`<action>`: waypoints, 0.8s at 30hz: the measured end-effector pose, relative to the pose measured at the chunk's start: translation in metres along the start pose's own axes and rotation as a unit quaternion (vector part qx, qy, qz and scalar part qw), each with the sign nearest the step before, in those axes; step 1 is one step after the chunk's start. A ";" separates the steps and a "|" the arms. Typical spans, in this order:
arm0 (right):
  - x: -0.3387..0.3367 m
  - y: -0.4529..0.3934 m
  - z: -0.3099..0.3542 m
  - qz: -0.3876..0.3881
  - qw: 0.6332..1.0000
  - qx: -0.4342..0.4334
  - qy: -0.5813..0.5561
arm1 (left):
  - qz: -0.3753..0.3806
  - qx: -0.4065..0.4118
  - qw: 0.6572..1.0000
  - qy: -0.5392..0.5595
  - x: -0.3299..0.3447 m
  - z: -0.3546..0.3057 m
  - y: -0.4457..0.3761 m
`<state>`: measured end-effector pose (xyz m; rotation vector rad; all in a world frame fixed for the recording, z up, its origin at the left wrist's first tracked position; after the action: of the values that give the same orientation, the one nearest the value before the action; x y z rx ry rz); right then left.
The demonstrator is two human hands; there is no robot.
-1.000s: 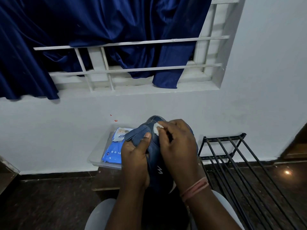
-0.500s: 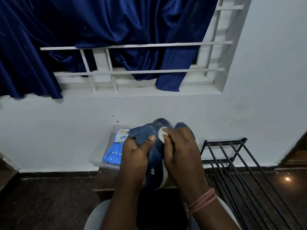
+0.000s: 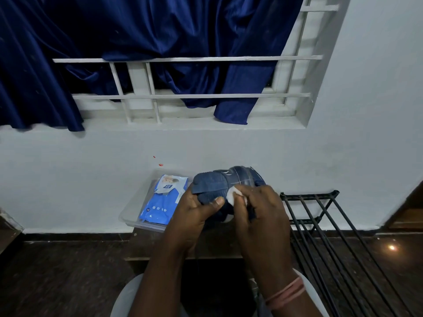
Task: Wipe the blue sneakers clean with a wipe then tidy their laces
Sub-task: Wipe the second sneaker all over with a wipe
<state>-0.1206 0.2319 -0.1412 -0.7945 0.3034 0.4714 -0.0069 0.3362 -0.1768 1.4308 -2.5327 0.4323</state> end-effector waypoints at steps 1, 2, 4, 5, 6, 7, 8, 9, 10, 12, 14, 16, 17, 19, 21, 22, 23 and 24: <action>0.002 0.006 -0.005 0.015 1.000 0.003 0.009 | 0.002 -0.007 1.000 0.000 -0.002 0.003 0.001; 0.005 0.012 -0.008 0.029 0.999 -0.001 0.018 | 0.006 -0.012 1.000 -0.001 -0.004 0.006 0.002; 0.007 0.025 -0.013 0.053 0.998 -0.013 0.025 | 0.001 -0.023 1.000 -0.008 -0.013 0.012 0.005; 0.008 0.030 -0.015 0.059 0.998 -0.021 0.029 | -0.002 -0.033 0.999 -0.006 -0.016 0.012 0.008; 0.008 0.035 -0.017 0.061 0.997 -0.031 0.037 | -0.001 -0.042 0.999 0.001 -0.018 0.013 0.011; 0.008 0.038 -0.019 0.058 0.996 -0.042 0.045 | 0.005 -0.051 0.998 0.022 -0.017 0.012 0.015; 0.006 0.040 -0.020 0.050 0.996 -0.051 0.053 | 0.006 -0.067 0.996 0.051 -0.016 0.011 0.017; 0.005 0.041 -0.019 0.042 0.995 -0.060 0.061 | -0.005 -0.084 0.994 0.071 -0.013 0.010 0.017; 0.005 0.042 -0.019 0.036 0.994 -0.070 0.070 | -0.030 -0.092 0.993 0.065 -0.010 0.009 0.015; 0.005 0.045 -0.016 0.029 0.992 -0.087 0.088 | -0.073 -0.086 0.994 -0.017 -0.004 0.007 0.012; 0.005 0.046 -0.015 0.017 0.991 -0.087 0.098 | -0.073 -0.082 0.990 -0.092 0.002 0.008 0.012; 0.002 0.037 -0.014 0.009 0.991 -0.066 0.114 | -0.053 -0.083 0.987 -0.129 0.005 0.012 0.016; 0.001 0.029 -0.014 0.015 0.990 -0.050 0.128 | -0.048 -0.082 0.986 -0.133 0.006 0.015 0.017; 0.000 0.014 -0.016 0.054 0.986 -0.015 0.159 | -0.037 -0.080 0.988 -0.129 0.006 0.017 0.021; 0.000 0.011 -0.017 0.099 0.982 -0.001 0.160 | -0.049 -0.077 0.989 -0.116 0.005 0.014 0.023; 0.000 0.014 -0.016 0.117 0.982 -0.004 0.149 | -0.061 -0.078 0.989 -0.112 0.002 0.014 0.024; -0.001 0.019 -0.015 0.130 0.982 -0.006 0.136 | -0.073 -0.080 0.988 -0.110 -0.001 0.014 0.023; -0.001 0.024 -0.014 0.141 0.982 -0.006 0.123 | -0.083 -0.087 0.986 -0.113 -0.004 0.014 0.023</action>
<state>-0.1347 0.2358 -0.1643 -0.8255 0.6484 0.6421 -0.0252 0.3461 -0.1949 1.6872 -2.5152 0.0210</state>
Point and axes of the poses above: each hand's wrist, its own y-axis away from the middle knuckle, its own x-axis out of the palm, z = x × y, the point moved 3 cm from there along -y, towards the middle knuckle, and after that the axes turned 8 degrees about x, right-handed, at the moved point
